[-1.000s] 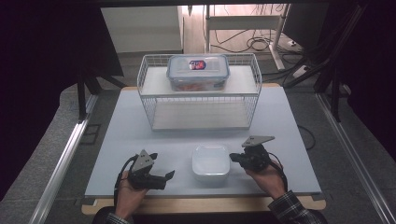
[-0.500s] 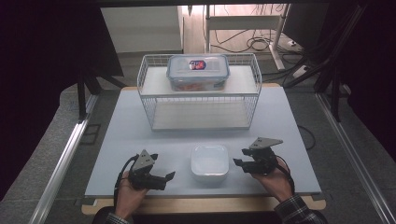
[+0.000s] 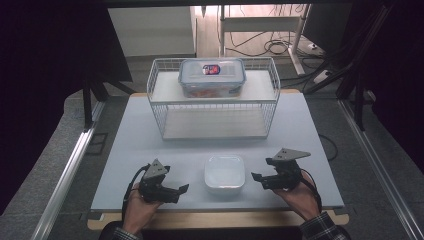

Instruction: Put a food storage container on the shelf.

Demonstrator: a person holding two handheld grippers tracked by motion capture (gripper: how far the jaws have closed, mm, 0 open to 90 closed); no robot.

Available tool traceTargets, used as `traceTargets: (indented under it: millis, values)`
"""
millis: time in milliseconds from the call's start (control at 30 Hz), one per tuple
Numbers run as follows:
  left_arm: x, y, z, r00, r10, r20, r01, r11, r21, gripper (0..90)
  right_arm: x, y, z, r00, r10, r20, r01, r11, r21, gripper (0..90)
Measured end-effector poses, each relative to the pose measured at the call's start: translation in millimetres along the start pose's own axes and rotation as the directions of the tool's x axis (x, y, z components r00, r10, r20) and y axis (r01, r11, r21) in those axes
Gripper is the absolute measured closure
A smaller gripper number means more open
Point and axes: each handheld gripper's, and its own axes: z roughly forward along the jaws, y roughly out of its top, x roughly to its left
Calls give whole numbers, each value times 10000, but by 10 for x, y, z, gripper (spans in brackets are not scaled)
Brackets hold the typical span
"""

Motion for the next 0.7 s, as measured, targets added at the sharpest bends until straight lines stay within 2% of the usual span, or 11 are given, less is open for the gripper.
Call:
traceTargets:
  millis: [33,67,133,200,267,400,433,533,567,600,700]
  values:
    - [0,0,0,10000,0,0,0,10000,0,39,12,15,-7,9998,200,-61,-200,9998,52,220]
    - [-19,41,8,9997,-172,145,173,9998,-84,34,19,28,-12,9995,291,-139,-289,9995,96,220]
    - [-37,93,15,9988,-304,393,309,9994,-142,54,40,52,-21,9995,316,-84,-314,9993,220,228]
    - [-52,121,26,9986,-226,487,233,9996,-135,87,62,70,-24,9996,275,-66,-272,9988,401,234]
    - [-99,206,80,9988,105,469,-102,9999,-68,114,74,80,-27,9996,175,-232,-163,9985,521,234]
    - [-122,295,150,9976,263,644,-255,9996,-137,138,90,103,-18,9985,184,-508,-166,9992,373,243]
    - [-126,322,176,9970,307,706,-296,9994,-162,144,107,123,-1,9975,93,-695,-71,9995,323,261]
    - [-130,396,275,9950,310,948,-305,9995,-71,143,137,146,49,9962,-8,-871,45,9991,427,281]
    - [-116,446,347,9916,238,1274,-239,9997,-7,143,147,154,69,9957,3,-922,39,9990,448,283]
    - [-116,446,347,9916,238,1274,-239,9997,-7,144,147,154,69,9957,3,-922,39,9990,448,283]
    - [-97,521,442,9866,111,1629,-124,9999,68,157,170,184,136,9940,-64,-1087,127,9983,573,291]
